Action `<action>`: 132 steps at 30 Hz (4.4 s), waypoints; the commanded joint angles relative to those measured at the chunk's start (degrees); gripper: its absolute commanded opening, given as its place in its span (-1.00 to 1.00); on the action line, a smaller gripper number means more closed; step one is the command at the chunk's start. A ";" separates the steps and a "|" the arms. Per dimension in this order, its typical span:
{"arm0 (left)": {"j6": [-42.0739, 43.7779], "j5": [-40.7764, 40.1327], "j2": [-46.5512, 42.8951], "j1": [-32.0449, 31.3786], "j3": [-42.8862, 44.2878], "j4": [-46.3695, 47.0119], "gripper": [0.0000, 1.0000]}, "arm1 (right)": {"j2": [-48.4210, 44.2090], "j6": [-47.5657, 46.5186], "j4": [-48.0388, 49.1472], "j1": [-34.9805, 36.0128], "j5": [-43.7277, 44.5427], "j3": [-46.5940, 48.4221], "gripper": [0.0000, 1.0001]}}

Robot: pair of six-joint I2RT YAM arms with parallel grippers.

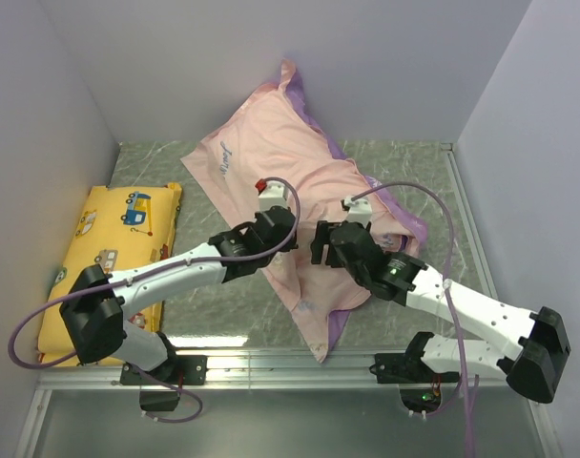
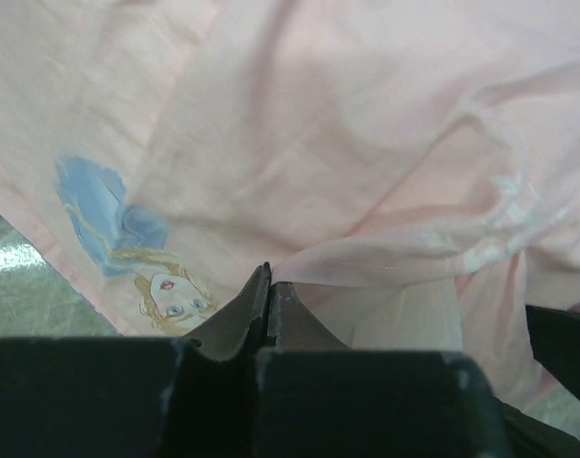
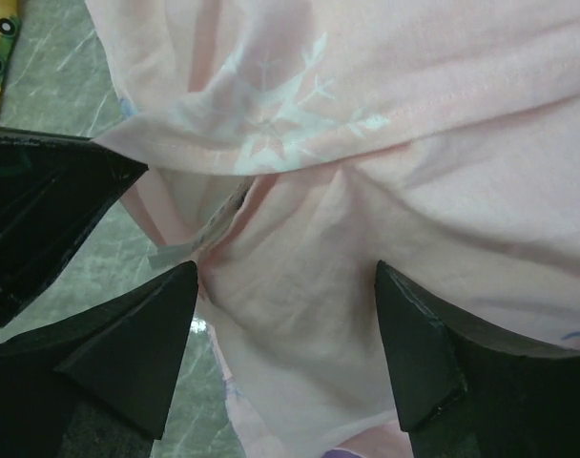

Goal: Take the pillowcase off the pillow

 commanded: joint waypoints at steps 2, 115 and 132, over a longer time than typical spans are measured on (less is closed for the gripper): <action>0.76 2.16 1.67 2.31 3.98 2.01 -0.99 | 3.19 -0.34 -1.52 0.50 3.77 5.31 0.31; -0.47 11.65 -6.93 6.53 1.70 -1.24 0.16 | -21.15 20.23 6.83 -3.45 -13.80 -30.10 -1.00; -8.64 7.62 4.83 -6.39 1.61 5.25 0.85 | -21.15 19.62 5.86 -3.36 -12.31 -29.14 -1.00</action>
